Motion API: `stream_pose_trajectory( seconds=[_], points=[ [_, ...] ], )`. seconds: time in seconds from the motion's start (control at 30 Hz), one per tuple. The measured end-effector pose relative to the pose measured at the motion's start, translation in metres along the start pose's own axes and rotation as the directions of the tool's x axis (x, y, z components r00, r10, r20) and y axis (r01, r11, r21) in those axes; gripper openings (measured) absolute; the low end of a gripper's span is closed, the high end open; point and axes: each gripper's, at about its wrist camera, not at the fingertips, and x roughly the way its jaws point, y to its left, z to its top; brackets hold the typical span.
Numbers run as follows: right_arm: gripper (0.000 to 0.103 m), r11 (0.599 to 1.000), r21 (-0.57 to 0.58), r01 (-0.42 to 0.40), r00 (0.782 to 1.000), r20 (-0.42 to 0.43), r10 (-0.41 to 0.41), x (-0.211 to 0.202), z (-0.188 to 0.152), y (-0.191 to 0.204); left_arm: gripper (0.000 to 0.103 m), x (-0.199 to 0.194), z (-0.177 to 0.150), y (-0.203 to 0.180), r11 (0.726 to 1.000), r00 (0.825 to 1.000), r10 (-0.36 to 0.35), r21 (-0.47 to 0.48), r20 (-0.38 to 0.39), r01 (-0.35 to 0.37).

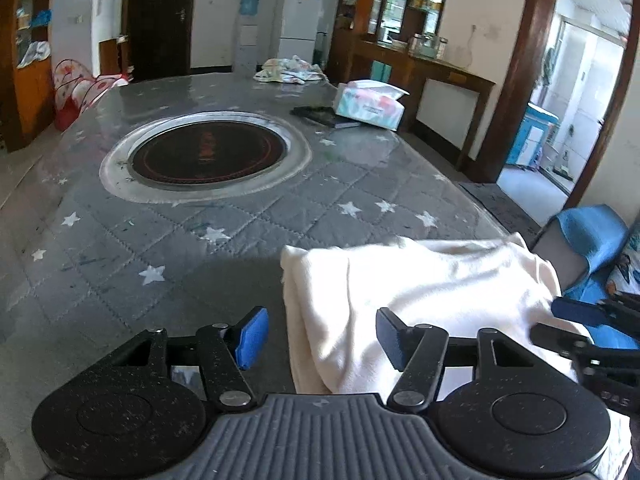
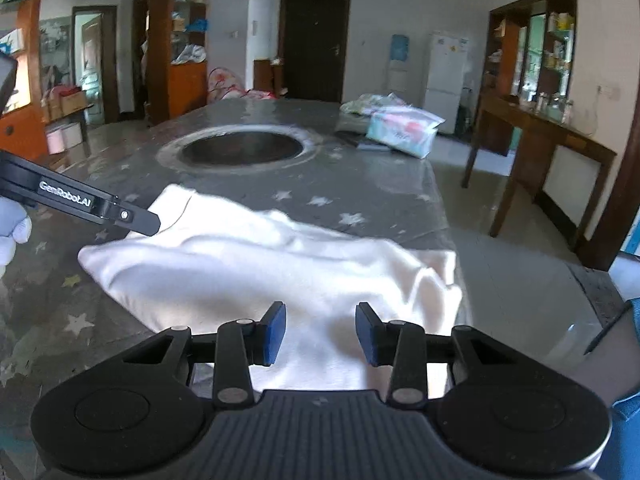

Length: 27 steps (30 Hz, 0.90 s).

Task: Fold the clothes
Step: 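Open both grippers and smooth the folded shirt flat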

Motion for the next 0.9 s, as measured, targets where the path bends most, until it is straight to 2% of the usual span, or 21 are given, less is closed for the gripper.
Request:
stream_pose_trajectory(
  seconds=[0.13,0.37,0.6,0.9],
  points=[
    [0.039,1.0,-0.014,-0.006,1.0,-0.029,0.005,0.006,-0.005,0.005,0.066,-0.004,-0.007,-0.005,0.999,1.0,-0.02,0.03,-0.007,0.02],
    [0.041,1.0,0.014,-0.009,1.0,0.001,0.009,0.005,0.016,-0.003,0.067,-0.002,-0.014,-0.009,0.999,1.0,-0.021,0.048,-0.019,0.022],
    [0.044,0.997,0.075,-0.005,1.0,-0.02,0.006,0.035,0.038,-0.008,0.07,-0.001,-0.017,-0.007,0.999,0.999,-0.021,0.049,-0.028,0.022],
    [0.044,0.995,0.095,0.021,0.998,-0.058,-0.015,0.069,0.046,-0.006,0.072,0.002,-0.021,-0.003,0.999,0.999,-0.022,0.049,-0.04,0.024]
  ],
)
